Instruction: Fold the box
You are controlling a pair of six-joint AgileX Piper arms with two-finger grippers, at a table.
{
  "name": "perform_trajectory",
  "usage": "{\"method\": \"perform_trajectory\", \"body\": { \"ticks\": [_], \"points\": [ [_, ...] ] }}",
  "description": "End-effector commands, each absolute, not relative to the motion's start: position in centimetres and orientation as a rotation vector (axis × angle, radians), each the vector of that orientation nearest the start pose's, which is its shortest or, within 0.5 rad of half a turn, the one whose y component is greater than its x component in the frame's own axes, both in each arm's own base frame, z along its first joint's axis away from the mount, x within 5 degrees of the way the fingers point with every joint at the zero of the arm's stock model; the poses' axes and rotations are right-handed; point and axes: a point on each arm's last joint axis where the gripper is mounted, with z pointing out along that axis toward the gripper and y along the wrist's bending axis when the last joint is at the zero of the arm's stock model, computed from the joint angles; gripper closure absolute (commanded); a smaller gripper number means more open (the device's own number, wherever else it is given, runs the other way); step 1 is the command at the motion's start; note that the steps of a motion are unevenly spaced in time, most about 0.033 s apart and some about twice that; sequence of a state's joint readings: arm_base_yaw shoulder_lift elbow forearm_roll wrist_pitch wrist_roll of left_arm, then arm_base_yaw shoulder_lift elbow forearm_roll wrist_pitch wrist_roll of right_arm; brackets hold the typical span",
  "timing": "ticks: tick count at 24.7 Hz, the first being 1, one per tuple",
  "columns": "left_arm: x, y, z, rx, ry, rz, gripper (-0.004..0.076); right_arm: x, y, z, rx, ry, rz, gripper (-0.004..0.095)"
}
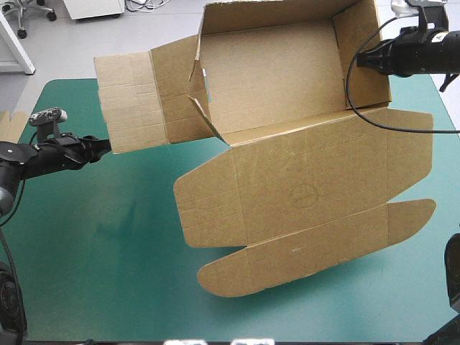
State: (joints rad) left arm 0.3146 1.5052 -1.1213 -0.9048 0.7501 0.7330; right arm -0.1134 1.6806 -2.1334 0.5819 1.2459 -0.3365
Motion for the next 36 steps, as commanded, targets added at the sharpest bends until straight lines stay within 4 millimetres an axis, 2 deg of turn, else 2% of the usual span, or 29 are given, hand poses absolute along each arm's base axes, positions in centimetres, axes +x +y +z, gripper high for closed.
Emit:
{"method": "perform_trajectory", "body": {
  "ticks": [1, 4, 6, 8, 11, 14, 17, 25, 36],
  "points": [
    [32.5, 3.6, 32.2, -0.085, 2.094, -0.764, 0.0431, 30.9, 2.1, 53.3, -0.341, 1.987, 0.597, 0.0925],
    [32.9, 1.7, 32.6, 0.002, 2.018, -0.942, 0.0431, 30.9, 2.5, 53.3, -0.357, 1.981, 0.615, 0.0925],
    [33.2, -0.6, 32.9, 0.082, 1.95, -1.053, 0.0431, 30.9, 3.1, 53.2, -0.376, 1.989, 0.608, 0.0925],
    [33.2, -1.8, 33.4, 0.106, 1.896, -1.12, 0.0431, 31.2, 3.3, 52.4, -0.381, 2.028, 0.57, 0.0925],
    [32.7, -3.4, 35.3, 0.178, 1.781, -1.3, 0.0431, 32.1, 3.3, 50.6, -0.375, 2.097, 0.574, 0.0925],
    [31.8, -4.3, 38.1, 0.277, 1.636, -1.483, 0.0431, 32.9, 2.6, 49.1, -0.361, 2.166, 0.464, 0.0925],
    [31.5, -4.5, 39.3, 0.296, 1.639, -1.529, 0.0431, 33.4, 2.2, 48.5, -0.34, 2.195, 0.416, 0.0925],
    [30.9, -7.4, 41.4, 0.471, 1.699, -1.515, 0.0431, 34.2, 2.0, 47.9, -0.314, 2.204, 0.419, 0.0925],
    [30.5, -9.4, 42.1, 0.501, 1.695, -1.588, 0.0431, 34.4, 2.0, 47.9, -0.291, 2.196, 0.428, 0.0925]
  ]
}}
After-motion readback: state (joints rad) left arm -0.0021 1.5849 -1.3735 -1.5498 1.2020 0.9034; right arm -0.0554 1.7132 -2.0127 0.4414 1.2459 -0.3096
